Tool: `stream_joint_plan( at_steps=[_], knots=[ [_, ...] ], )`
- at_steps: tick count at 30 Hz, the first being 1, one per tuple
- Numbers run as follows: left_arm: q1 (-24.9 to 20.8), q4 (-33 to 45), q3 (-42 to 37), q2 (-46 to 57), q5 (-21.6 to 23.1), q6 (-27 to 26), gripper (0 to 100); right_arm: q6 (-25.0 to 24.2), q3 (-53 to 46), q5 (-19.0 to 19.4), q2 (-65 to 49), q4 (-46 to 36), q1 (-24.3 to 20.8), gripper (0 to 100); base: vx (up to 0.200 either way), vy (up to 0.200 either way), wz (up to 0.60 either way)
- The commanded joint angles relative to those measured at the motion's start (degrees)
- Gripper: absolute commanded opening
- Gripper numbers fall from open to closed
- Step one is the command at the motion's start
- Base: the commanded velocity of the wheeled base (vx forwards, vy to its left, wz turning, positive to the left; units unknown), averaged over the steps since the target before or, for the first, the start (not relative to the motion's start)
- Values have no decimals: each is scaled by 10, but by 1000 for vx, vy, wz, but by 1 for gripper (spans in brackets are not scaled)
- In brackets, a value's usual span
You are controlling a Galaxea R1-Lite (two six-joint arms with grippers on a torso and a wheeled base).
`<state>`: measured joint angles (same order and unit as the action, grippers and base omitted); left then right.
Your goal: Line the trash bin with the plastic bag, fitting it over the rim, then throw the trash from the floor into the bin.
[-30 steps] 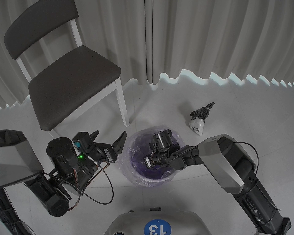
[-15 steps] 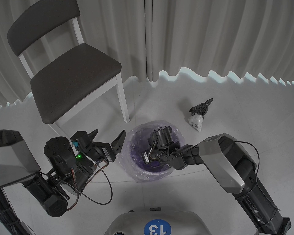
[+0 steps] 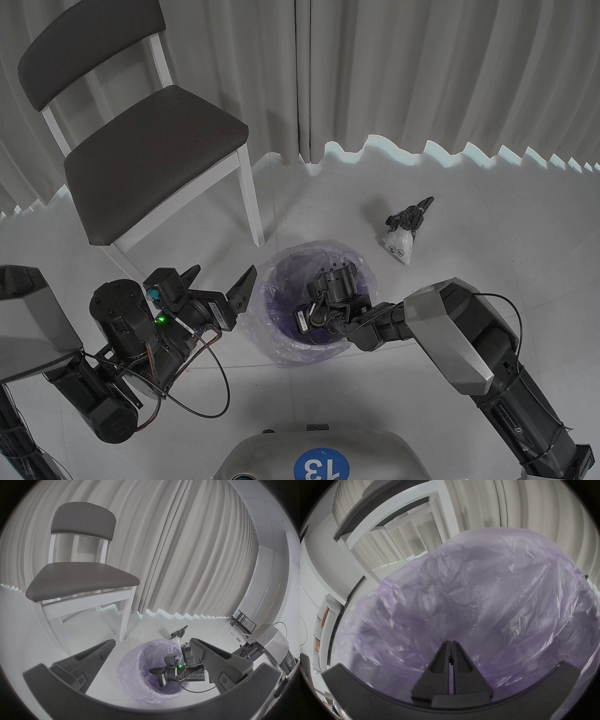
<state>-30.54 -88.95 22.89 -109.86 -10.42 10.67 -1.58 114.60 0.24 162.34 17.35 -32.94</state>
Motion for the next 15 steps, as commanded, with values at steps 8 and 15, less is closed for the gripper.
stream_joint_plan(
  at_steps=[8,15],
  knots=[
    [-1,-10,-3,-4,0,1,100,0,0,5,24,16,9,0,0,0,0],
    [-1,-10,-4,-3,0,1,100,0,0,19,35,28,9,0,0,0,0]
  ],
)
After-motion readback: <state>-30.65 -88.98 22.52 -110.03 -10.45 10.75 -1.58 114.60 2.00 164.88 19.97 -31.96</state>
